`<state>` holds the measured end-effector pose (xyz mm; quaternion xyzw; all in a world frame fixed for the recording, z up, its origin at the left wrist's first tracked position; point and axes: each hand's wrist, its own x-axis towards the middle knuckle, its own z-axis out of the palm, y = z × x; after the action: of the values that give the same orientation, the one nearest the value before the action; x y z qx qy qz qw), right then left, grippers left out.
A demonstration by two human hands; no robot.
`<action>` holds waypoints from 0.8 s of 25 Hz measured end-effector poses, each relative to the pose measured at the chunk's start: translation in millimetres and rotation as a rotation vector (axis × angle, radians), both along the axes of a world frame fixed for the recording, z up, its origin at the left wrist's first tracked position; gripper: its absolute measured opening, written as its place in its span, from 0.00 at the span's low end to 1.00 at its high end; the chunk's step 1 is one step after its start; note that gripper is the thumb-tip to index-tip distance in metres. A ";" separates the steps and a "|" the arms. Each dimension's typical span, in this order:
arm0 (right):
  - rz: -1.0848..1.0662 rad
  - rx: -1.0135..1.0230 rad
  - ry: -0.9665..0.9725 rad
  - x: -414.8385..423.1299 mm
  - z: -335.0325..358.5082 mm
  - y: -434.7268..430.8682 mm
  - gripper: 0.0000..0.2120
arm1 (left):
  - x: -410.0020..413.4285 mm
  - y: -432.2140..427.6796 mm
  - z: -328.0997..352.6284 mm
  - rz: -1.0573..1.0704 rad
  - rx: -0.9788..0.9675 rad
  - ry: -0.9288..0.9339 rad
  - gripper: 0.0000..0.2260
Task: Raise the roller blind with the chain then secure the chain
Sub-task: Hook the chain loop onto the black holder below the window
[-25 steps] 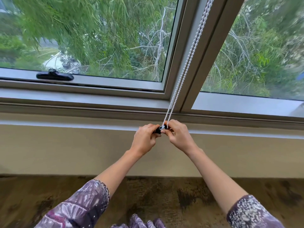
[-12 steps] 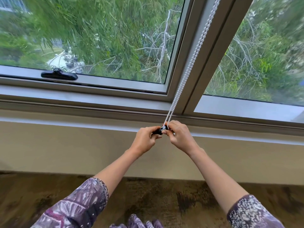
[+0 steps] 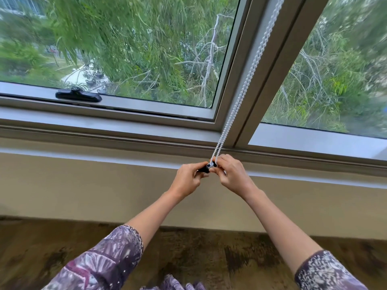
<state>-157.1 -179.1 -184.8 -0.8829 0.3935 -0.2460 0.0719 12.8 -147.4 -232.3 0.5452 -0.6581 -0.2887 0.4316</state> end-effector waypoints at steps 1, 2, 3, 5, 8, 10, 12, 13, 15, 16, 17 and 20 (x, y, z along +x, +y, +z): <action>0.004 -0.008 0.001 -2.0 -0.8 0.1 0.04 | 2.8 -2.0 0.4 -0.042 0.006 -0.014 0.18; 0.002 -0.016 0.000 -3.0 -1.4 0.4 0.04 | 4.4 -3.9 1.7 -0.070 0.005 -0.039 0.17; -0.001 -0.024 0.000 -3.0 -2.1 1.1 0.05 | 5.0 -4.7 2.7 -0.074 -0.012 -0.071 0.17; -0.004 -0.043 0.010 -0.6 -2.6 2.3 0.04 | 4.2 -6.3 3.1 -0.021 -0.087 -0.149 0.13; 0.003 -0.057 0.016 1.7 0.7 0.7 0.04 | 2.0 -5.2 1.6 0.086 -0.147 -0.168 0.11; 0.007 -0.050 0.029 2.8 3.3 0.7 0.04 | 0.1 -4.6 3.9 0.111 -0.153 -0.168 0.10; 0.009 -0.052 0.036 3.9 5.5 3.0 0.04 | -0.7 -4.7 3.8 0.114 -0.145 -0.178 0.10; -0.001 -0.058 0.020 2.6 7.7 2.7 0.06 | 1.7 -4.5 1.9 0.120 -0.110 -0.154 0.10; -0.031 -0.063 -0.021 -4.2 13.9 -1.3 0.10 | 11.8 -1.0 -6.4 0.127 -0.013 -0.079 0.13; -0.041 -0.062 -0.026 -8.7 17.0 -4.2 0.11 | 16.0 1.4 -11.7 0.133 0.004 -0.086 0.14; -0.048 -0.058 -0.023 -12.7 18.9 -6.6 0.11 | 18.5 4.2 -14.8 0.142 0.009 -0.124 0.15; -0.036 -0.032 0.006 -13.4 16.8 -6.0 0.09 | 15.4 5.4 -10.8 0.156 0.018 -0.113 0.15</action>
<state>-170.5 -185.1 -168.0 -0.8774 0.4057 -0.2507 0.0523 28.2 -142.0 -243.1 0.6139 -0.6343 -0.2291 0.4102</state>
